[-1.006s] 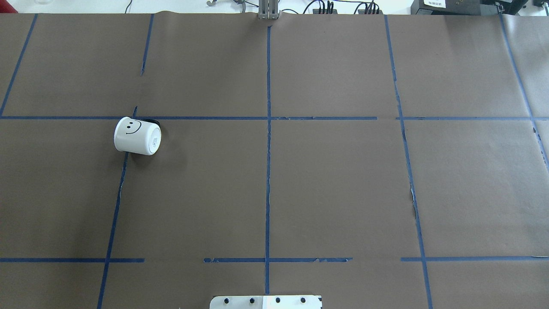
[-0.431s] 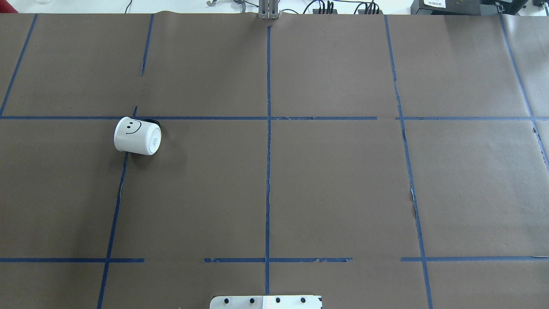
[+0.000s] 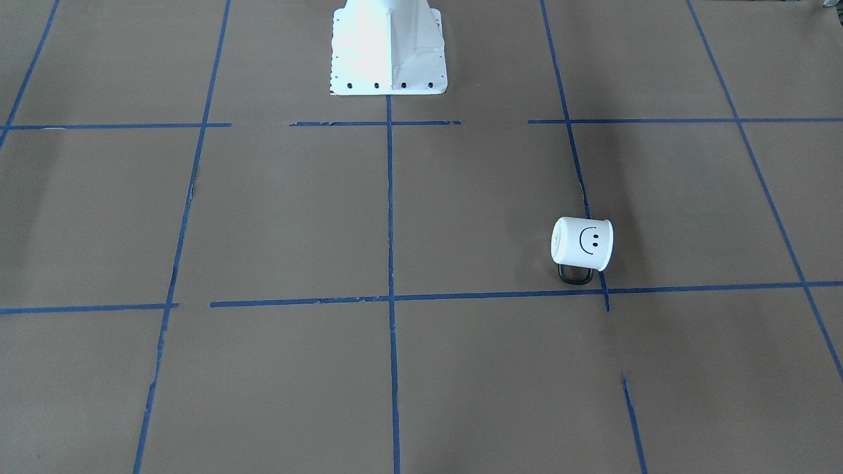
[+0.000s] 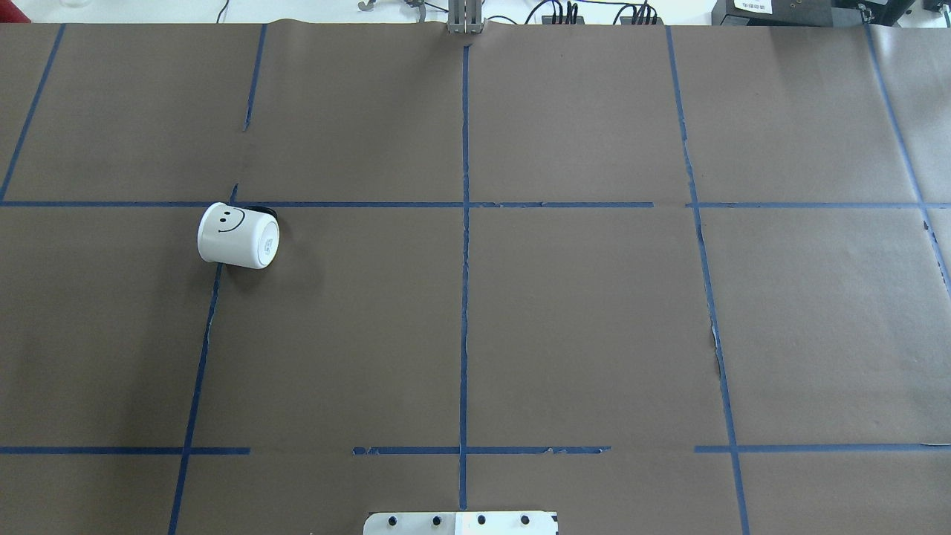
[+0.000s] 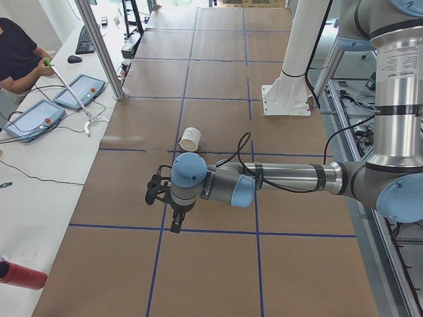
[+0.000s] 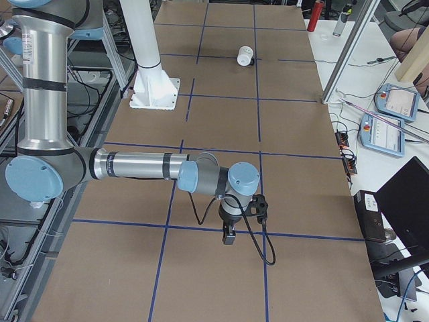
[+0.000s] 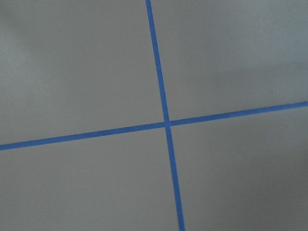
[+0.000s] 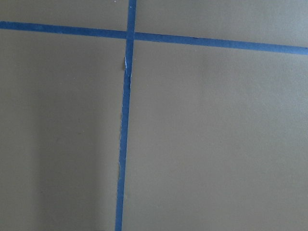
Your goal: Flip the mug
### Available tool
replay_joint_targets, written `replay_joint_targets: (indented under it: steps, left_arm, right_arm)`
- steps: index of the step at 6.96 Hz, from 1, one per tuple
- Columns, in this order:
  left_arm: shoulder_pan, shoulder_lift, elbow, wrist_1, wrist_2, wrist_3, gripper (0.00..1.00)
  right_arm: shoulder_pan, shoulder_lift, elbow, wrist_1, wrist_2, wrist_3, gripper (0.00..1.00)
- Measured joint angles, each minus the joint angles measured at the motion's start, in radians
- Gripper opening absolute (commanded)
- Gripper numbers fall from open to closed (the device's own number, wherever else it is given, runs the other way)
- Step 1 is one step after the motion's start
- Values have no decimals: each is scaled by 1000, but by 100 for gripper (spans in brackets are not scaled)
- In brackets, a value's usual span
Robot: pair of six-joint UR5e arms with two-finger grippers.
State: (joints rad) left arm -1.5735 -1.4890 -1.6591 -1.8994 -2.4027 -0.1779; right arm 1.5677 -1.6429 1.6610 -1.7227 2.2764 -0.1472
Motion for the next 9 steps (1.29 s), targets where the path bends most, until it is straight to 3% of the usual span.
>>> replay_joint_targets:
  steps: [4, 7, 9]
  left_arm:
    - [185, -45, 14, -259, -10, -506, 100]
    - [283, -99, 144, -656, 4, -902, 100]
    - [363, -144, 201, -812, 98, -1096, 100]
  right_arm:
    - [0, 0, 0, 0, 0, 0, 100]
    - [0, 0, 0, 0, 0, 0, 100]
    - [0, 0, 0, 0, 0, 0, 100]
